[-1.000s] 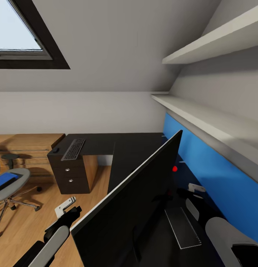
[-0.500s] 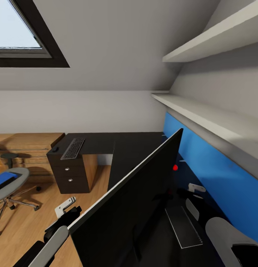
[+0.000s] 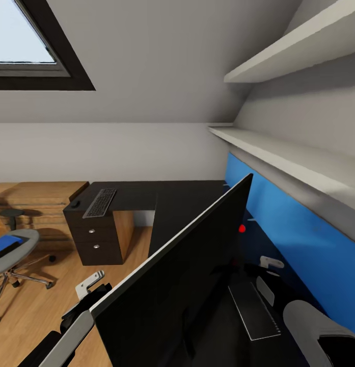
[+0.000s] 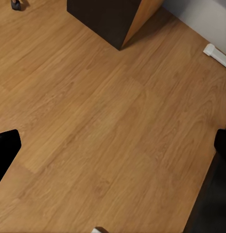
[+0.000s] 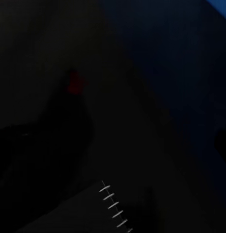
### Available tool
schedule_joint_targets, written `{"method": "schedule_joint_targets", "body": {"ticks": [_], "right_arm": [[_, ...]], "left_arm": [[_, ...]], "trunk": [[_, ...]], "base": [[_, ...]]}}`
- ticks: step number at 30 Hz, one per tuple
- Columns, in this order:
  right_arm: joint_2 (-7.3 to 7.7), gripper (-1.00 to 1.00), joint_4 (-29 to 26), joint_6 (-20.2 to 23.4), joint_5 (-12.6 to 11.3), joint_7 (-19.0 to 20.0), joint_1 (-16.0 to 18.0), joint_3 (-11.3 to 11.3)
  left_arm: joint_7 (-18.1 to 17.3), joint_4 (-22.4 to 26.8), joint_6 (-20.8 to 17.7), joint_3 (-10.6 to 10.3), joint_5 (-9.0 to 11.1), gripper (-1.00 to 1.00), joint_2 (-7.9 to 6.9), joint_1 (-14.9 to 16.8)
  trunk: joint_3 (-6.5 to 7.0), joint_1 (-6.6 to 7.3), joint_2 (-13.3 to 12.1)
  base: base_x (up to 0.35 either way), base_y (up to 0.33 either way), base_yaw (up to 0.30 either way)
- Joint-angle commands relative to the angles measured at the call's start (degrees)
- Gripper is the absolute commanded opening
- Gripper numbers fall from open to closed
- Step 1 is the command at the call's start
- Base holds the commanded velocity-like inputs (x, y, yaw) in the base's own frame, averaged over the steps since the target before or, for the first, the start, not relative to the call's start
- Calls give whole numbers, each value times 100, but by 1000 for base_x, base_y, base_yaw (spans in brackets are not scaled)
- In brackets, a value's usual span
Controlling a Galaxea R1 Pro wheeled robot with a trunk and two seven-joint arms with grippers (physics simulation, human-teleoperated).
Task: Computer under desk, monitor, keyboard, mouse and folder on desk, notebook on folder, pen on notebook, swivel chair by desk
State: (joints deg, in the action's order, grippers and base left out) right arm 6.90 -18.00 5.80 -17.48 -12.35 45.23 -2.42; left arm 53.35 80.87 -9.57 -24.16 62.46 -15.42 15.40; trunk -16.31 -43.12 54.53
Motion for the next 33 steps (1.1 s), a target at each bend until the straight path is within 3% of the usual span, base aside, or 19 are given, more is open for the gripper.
{"method": "schedule_joint_targets", "body": {"ticks": [1, 19, 33], "right_arm": [[5, 100, 26, 32, -21, -30, 2, -26], [123, 100, 217, -61, -16, -30, 3, -22], [115, 100, 210, -62, -8, -30, 3, -28]], "left_arm": [[35, 10, -28, -10, 12, 100, -5, 7], [35, 17, -28, -10, 11, 100, -9, 7], [35, 17, -28, -10, 11, 100, -11, 7]], "trunk": [[-26, -23, 48], [-349, -419, 770], [-601, -726, 1331]], "base": [[0, 0, 0], [0, 0, 0], [0, 0, 0]]}}
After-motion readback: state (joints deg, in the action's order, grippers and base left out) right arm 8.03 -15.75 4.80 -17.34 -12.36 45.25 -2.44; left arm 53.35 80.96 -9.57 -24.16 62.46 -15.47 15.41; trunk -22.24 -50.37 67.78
